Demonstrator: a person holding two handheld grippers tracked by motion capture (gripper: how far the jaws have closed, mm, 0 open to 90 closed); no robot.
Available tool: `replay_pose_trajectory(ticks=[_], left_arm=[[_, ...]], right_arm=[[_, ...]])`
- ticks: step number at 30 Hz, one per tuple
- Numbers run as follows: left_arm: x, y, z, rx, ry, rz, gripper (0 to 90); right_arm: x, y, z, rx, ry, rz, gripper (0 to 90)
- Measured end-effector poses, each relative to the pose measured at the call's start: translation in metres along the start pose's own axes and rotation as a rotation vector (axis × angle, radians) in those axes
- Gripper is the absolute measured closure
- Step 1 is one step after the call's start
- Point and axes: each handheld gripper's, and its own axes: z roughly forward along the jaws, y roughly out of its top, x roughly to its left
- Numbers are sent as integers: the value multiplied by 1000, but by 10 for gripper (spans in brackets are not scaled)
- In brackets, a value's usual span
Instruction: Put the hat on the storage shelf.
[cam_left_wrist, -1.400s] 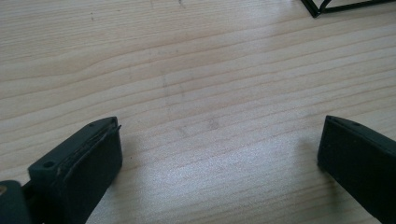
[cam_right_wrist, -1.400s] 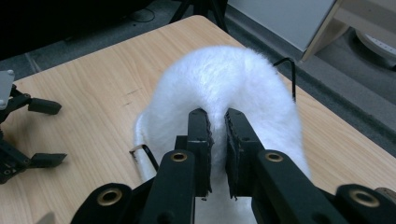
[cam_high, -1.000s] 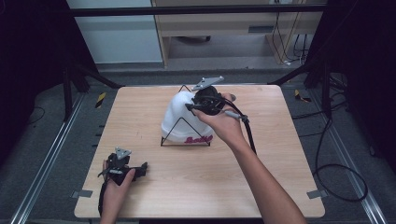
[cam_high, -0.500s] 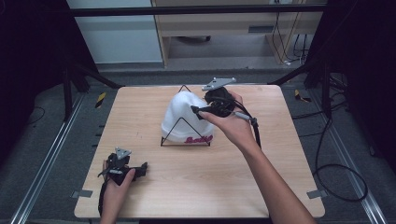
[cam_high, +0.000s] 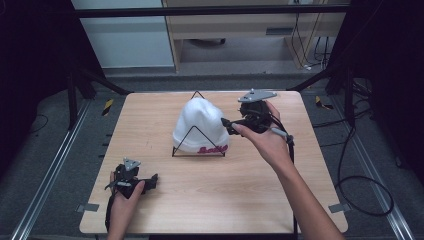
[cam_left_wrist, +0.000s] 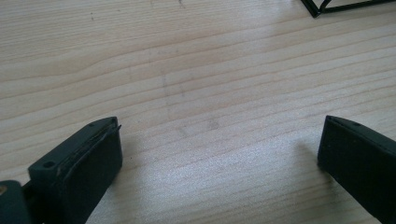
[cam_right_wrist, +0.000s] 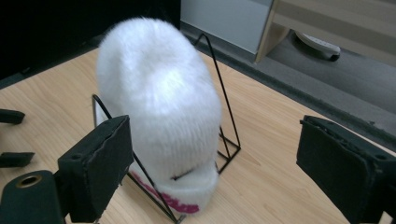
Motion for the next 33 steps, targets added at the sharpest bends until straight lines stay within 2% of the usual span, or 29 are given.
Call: replay_pose_trajectory(ticks=[8, 16, 23, 33], left_arm=[[0, 0, 0, 0, 0, 0, 0], [0, 0, 0, 0, 0, 0, 0], [0, 0, 0, 0, 0, 0, 0], [0, 0, 0, -1, 0, -1, 0]], right_arm=[[-14, -28, -10, 27, -23, 23, 109], [-23, -64, -19, 42, -69, 45, 151], [-25, -107, -21, 76, -91, 90, 175], [-28, -164, -15, 142, -114, 162, 198]])
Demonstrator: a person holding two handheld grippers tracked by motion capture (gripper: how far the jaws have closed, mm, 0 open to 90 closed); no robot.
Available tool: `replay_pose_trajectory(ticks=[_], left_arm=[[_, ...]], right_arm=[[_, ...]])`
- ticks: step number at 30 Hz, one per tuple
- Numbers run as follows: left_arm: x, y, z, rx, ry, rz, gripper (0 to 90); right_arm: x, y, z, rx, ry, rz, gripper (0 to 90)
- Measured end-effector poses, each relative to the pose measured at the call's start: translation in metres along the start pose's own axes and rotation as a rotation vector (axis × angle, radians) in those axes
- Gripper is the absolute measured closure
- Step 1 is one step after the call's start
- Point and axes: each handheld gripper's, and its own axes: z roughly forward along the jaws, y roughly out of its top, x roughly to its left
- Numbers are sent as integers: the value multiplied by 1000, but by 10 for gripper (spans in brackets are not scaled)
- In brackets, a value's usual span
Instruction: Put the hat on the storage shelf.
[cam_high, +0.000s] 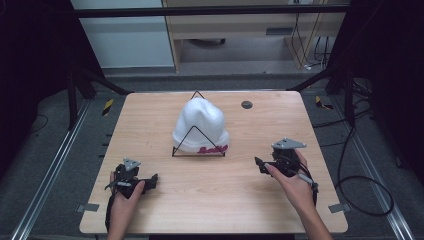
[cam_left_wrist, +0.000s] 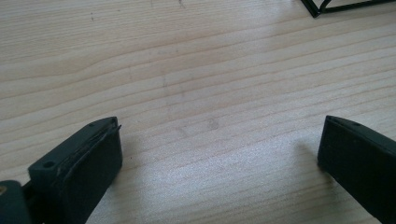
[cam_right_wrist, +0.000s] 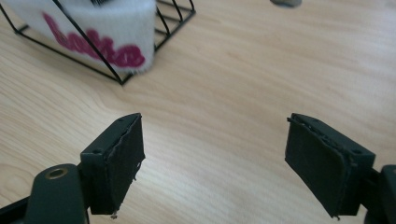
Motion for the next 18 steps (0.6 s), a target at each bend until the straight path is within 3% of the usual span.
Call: replay_pose_trajectory(ticks=[13, 18], left_arm=[[0, 0, 0, 0, 0, 1, 0], [0, 0, 0, 0, 0, 0, 0]], right_arm=[[-10, -50, 25, 103, -64, 71, 190], [-9, -55, 28, 75, -95, 72, 177]])
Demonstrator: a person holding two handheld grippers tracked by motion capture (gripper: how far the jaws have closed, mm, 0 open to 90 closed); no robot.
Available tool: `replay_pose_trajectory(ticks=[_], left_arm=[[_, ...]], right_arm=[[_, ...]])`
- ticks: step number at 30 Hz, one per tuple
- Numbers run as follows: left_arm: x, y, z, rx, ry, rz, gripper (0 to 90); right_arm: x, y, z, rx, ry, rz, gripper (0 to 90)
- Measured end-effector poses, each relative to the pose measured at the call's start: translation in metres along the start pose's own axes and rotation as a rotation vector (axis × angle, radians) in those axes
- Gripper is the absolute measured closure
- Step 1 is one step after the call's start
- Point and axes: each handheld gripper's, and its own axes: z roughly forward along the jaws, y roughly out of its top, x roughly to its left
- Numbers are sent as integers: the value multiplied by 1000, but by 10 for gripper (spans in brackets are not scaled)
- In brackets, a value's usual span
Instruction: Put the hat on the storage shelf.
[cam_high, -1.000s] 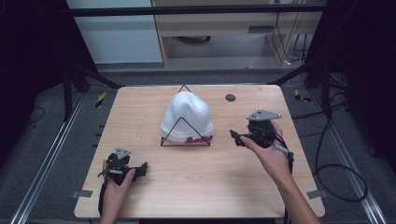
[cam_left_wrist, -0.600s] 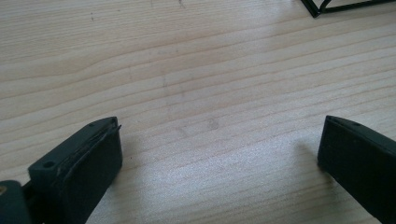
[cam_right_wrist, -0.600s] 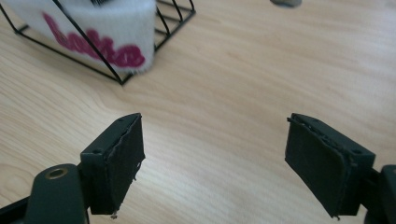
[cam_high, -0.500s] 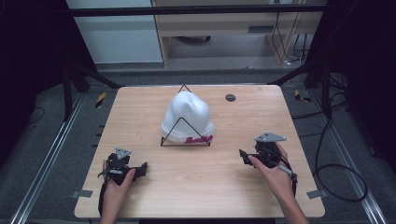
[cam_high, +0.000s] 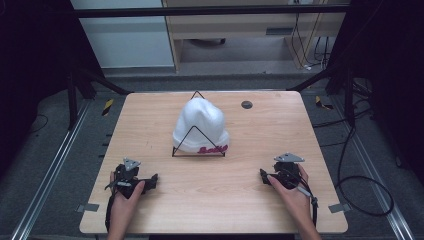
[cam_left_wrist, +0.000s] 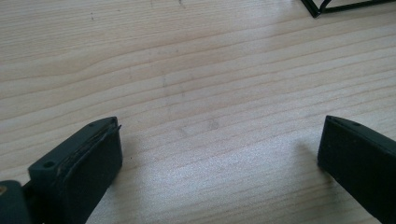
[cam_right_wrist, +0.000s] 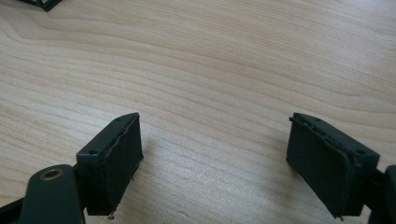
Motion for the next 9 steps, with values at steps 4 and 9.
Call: replay_pose_trajectory(ticks=[4, 9], left_arm=[[0, 0, 0, 0, 0, 0, 0], [0, 0, 0, 1, 0, 1, 0]], right_arm=[[1, -1, 1, -11, -4, 3, 170], [0, -2, 1, -12, -7, 1, 166]])
